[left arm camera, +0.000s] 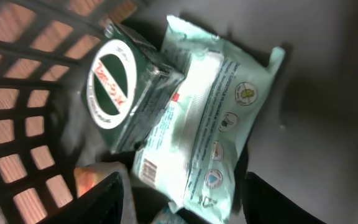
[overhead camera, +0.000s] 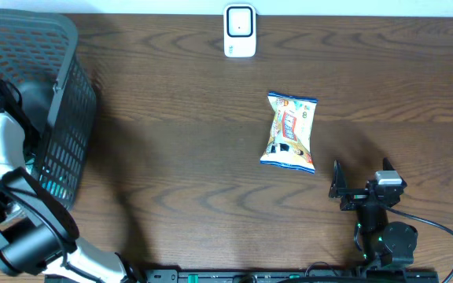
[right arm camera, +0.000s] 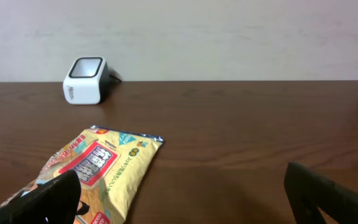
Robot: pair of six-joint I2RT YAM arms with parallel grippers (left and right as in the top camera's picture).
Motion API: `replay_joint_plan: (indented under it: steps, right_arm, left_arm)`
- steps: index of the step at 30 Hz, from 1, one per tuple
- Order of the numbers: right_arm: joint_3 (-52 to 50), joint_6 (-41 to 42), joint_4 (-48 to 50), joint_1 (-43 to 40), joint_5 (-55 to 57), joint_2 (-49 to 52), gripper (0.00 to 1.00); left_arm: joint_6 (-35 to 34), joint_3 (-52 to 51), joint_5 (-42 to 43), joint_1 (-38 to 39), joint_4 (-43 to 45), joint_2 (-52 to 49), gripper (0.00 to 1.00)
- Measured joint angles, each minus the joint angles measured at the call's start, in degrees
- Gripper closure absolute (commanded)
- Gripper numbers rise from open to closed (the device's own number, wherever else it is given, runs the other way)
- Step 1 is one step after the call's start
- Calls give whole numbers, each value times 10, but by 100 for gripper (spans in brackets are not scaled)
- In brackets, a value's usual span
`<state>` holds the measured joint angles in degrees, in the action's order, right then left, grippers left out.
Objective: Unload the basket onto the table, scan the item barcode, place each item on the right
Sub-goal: 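Grasp the light-green wipes pack in the basket with the left gripper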
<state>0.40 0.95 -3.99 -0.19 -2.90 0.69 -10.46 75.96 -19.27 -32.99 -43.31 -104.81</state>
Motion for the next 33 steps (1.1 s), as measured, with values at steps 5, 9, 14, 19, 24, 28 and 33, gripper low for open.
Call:
replay_joint_plan:
  steps: [5, 9, 14, 19, 24, 28, 33]
  right_arm:
    - [0, 0, 0, 0, 0, 0, 1]
    - [0, 0, 0, 0, 0, 0, 1]
    - [0, 0, 0, 0, 0, 0, 1]
    - [0, 0, 0, 0, 0, 0, 1]
    - [0, 0, 0, 0, 0, 0, 1]
    - [0, 0, 0, 0, 0, 0, 1]
    - [0, 0, 0, 0, 0, 0, 1]
  left_arm:
    - [1, -8, -3, 0, 9, -34, 40]
    - [2, -8, -4, 0, 23, -54, 40]
    - [3, -8, -17, 0, 33, -64, 46]
    - [3, -8, -38, -2, 35, -72, 91]
    - [11, -8, -45, 0, 33, -71, 92]
    - [6, -8, -40, 0, 30, -66, 93]
    - [-15, -8, 23, 0, 26, -16, 92]
